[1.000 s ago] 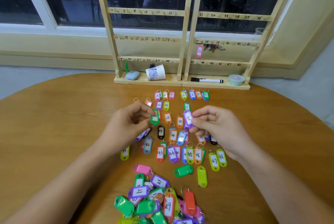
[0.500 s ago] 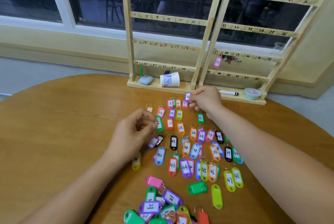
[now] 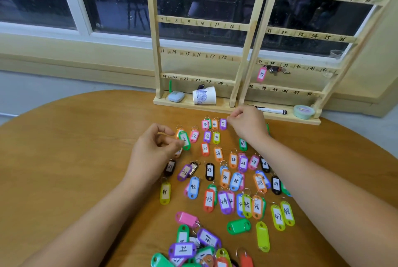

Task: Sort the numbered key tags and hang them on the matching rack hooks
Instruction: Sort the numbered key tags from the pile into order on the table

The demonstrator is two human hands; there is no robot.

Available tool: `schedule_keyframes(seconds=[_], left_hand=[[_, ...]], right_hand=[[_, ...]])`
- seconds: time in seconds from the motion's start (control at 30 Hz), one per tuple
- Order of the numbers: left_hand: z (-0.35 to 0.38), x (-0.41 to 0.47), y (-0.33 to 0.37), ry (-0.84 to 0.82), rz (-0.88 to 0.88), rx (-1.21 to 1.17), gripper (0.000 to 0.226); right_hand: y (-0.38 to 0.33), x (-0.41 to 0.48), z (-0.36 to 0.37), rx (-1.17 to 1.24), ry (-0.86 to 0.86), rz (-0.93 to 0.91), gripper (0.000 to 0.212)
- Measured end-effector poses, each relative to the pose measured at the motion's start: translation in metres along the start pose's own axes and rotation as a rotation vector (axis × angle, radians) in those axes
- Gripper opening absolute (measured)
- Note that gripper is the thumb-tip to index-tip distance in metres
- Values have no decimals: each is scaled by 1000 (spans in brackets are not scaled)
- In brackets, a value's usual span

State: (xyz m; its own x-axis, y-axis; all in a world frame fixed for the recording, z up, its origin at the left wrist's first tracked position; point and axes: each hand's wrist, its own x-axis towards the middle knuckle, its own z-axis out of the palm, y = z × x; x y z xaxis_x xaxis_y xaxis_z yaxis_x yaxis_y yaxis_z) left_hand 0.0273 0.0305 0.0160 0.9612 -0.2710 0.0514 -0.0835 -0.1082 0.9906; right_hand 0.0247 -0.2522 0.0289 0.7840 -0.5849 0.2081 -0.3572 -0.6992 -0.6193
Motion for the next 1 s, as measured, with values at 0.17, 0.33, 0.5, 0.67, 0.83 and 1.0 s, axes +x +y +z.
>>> schedule_keyframes(seconds=[0.17, 0.33, 0.5, 0.67, 0.83, 1.0], left_hand=[[4, 46, 12, 25, -92, 137, 29], [25, 101, 25, -51, -109, 334, 31], [45, 138, 28, -159, -169, 468, 30], [59, 147, 30, -202, -157, 707, 26], [52, 138, 27, -177, -83, 724, 26], [33, 99, 37, -166, 170, 793, 17]], right_hand=[[11, -37, -34, 88, 38, -100, 15], [29, -89, -61, 176, 27, -123, 19], [48, -128, -71, 230, 28, -111, 17], [56, -142, -74, 271, 18, -116, 19], [51, -147, -80, 259, -42, -133, 15], [46, -171, -89, 250, -218, -205, 17]])
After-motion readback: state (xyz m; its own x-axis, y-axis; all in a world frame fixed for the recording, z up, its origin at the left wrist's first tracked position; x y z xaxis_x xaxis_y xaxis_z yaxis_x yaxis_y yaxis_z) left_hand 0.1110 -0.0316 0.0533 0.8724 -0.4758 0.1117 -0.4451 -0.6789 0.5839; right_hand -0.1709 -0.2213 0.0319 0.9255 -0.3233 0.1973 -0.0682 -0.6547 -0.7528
